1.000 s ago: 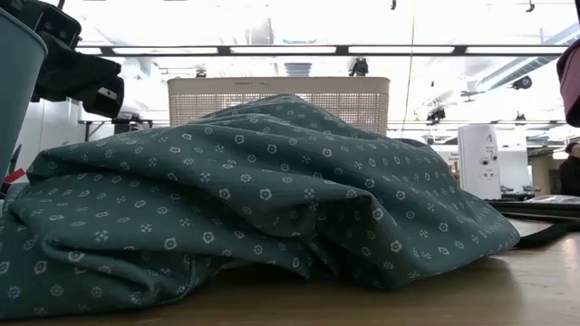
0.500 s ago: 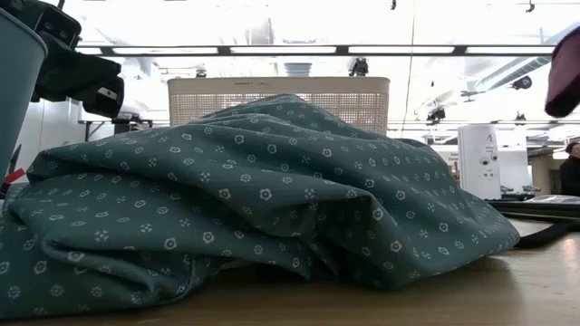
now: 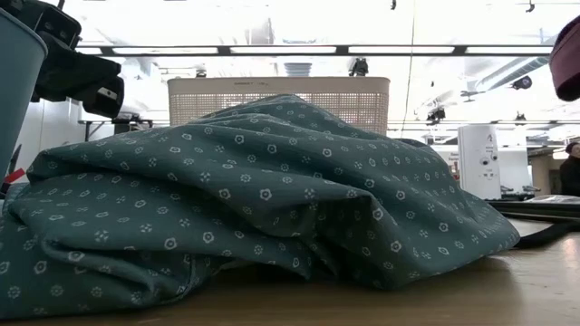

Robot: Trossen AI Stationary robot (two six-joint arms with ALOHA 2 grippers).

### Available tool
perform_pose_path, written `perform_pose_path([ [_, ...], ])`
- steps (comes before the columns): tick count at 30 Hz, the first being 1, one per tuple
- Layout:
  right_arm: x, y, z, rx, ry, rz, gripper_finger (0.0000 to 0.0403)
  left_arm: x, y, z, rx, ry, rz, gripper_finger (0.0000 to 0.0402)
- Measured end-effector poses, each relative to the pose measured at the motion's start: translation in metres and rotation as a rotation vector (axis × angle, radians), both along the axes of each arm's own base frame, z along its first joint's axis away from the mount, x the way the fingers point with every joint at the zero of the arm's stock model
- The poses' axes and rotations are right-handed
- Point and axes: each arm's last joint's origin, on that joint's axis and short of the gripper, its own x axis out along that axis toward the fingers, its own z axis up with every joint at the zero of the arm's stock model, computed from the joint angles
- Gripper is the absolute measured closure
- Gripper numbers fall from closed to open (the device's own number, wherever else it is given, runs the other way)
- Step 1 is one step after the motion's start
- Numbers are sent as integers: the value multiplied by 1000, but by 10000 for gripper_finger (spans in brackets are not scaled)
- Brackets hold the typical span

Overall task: Pick & Place Cloths
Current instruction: Put the pink underwear into the transparent bin

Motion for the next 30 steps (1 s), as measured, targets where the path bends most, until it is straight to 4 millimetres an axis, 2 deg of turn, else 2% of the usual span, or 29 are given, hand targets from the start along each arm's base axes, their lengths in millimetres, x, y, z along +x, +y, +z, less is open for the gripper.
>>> perform_pose_path([
  [8,-15,17,5,30,-24,-41,391,0,0,0,0,0,-1,376],
  [16,-44,40,2,86,40,-95,389,0,0,0,0,0,-1,376],
  [23,-67,55,-3,159,222,-199,391,0,0,0,0,0,0,376],
  [30,-69,60,-18,111,245,-190,361,0,0,0,0,0,0,376],
])
